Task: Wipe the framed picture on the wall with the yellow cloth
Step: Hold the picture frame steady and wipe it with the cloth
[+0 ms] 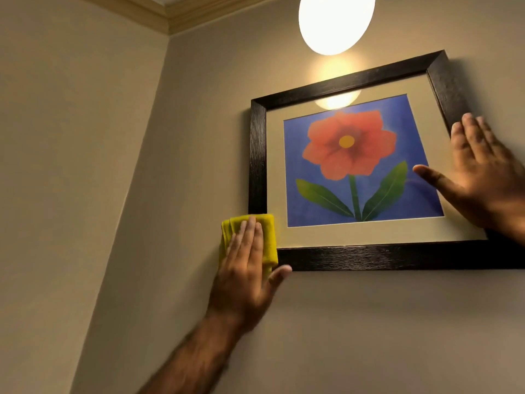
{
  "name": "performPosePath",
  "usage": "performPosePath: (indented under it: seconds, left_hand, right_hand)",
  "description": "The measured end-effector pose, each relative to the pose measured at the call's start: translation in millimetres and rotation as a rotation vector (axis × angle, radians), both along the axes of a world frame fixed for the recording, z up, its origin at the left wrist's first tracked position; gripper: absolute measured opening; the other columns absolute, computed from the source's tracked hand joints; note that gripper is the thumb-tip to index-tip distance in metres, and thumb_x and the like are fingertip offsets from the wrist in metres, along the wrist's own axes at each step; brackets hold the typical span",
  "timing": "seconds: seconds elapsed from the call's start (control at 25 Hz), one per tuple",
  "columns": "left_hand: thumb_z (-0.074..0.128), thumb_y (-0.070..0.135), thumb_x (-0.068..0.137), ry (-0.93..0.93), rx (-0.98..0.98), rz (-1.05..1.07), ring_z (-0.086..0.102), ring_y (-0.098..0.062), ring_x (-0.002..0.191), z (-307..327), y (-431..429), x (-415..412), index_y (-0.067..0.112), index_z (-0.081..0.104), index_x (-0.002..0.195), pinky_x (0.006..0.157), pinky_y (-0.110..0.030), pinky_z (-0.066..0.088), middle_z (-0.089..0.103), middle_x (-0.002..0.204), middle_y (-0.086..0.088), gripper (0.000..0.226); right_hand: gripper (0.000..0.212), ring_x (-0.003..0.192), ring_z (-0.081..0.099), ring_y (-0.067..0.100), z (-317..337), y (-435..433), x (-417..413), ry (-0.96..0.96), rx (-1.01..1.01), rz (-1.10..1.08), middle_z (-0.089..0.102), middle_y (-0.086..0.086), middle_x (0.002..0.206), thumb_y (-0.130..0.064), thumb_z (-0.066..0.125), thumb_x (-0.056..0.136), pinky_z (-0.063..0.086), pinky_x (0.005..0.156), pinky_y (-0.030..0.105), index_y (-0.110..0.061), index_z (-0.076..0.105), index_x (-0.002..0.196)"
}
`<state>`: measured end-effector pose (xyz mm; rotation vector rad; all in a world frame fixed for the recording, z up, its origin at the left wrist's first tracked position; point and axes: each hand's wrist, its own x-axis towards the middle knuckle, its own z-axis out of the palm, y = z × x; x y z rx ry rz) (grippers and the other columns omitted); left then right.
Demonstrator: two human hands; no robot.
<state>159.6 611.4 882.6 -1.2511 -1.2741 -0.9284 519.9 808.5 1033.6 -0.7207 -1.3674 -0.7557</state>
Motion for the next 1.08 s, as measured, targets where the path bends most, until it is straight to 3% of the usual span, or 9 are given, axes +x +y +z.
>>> performPosePath:
  seconds: [0.2, 0.36, 0.48, 0.6, 0.76, 0.88, 1.08]
  left_hand:
    - [0.0, 0.089, 0.076, -0.114, -0.059, -0.023, 0.0, -0.022, 0.159, 163, 0, 2, 0.01, 0.003, 0.161, 0.13, -0.041, 0.003, -0.002, 0.172, -0.008, 0.116]
    - [0.014, 0.078, 0.09, -0.148, -0.125, -0.006, -0.003, -0.022, 0.159, 228, -2, -2, 0.013, -0.001, 0.161, 0.129, -0.045, 0.003, -0.006, 0.172, -0.005, 0.097]
    - [0.014, 0.073, 0.093, -0.077, -0.054, -0.016, -0.002, -0.02, 0.159, 172, 4, -7, 0.012, 0.002, 0.162, 0.129, -0.04, 0.002, -0.003, 0.172, -0.005, 0.093]
    - [0.01, 0.074, 0.094, -0.004, -0.012, -0.073, -0.002, -0.017, 0.159, 59, 4, -12, 0.011, 0.006, 0.161, 0.128, -0.027, -0.003, 0.0, 0.172, -0.005, 0.093]
    - [0.013, 0.072, 0.096, -0.104, 0.022, 0.004, -0.004, -0.018, 0.159, -47, 13, 6, 0.012, 0.003, 0.162, 0.129, -0.04, 0.006, -0.004, 0.172, -0.003, 0.089]
    - [0.013, 0.074, 0.095, -0.153, 0.027, 0.073, -0.004, -0.022, 0.159, -64, 23, 40, 0.007, 0.004, 0.161, 0.127, -0.046, 0.011, -0.002, 0.172, -0.009, 0.094]
    - [0.026, 0.078, 0.093, 0.073, -0.046, 0.034, -0.001, -0.022, 0.159, -70, 43, 96, 0.008, 0.008, 0.161, 0.126, -0.044, 0.011, 0.003, 0.172, -0.007, 0.099]
  right_hand:
    - [0.114, 0.16, 0.006, 0.026, -3, -8, -2, 0.008, -0.004, 0.01, 0.005, 0.013, 0.172, -0.089, 0.017, 0.084, 0.008, 0.128, 0.041, -0.005, 0.01, 0.162]
    - [0.117, 0.16, 0.006, 0.027, -2, -12, -2, -0.008, 0.003, 0.01, 0.005, 0.014, 0.172, -0.09, 0.015, 0.083, 0.008, 0.128, 0.041, -0.004, 0.01, 0.162]
    - [0.117, 0.16, 0.007, 0.029, -4, -12, -1, -0.002, 0.003, 0.011, 0.006, 0.015, 0.172, -0.09, 0.015, 0.083, 0.009, 0.129, 0.043, -0.003, 0.01, 0.162]
    - [0.116, 0.16, 0.007, 0.029, -6, -14, -2, -0.006, 0.003, 0.025, 0.005, 0.015, 0.172, -0.089, 0.016, 0.084, 0.011, 0.129, 0.044, -0.003, 0.01, 0.162]
    - [0.116, 0.16, 0.008, 0.03, -6, -16, -3, -0.007, 0.016, 0.029, 0.006, 0.016, 0.172, -0.089, 0.017, 0.084, 0.012, 0.128, 0.046, -0.003, 0.011, 0.162]
    - [0.113, 0.16, 0.008, 0.029, -3, -8, -2, 0.003, 0.029, 0.012, 0.007, 0.015, 0.172, -0.089, 0.018, 0.085, 0.012, 0.128, 0.045, -0.005, 0.01, 0.162]
    - [0.106, 0.159, 0.013, 0.032, 5, 14, -2, 0.031, 0.072, -0.013, 0.011, 0.015, 0.171, -0.085, 0.027, 0.089, 0.013, 0.125, 0.045, -0.007, 0.012, 0.16]
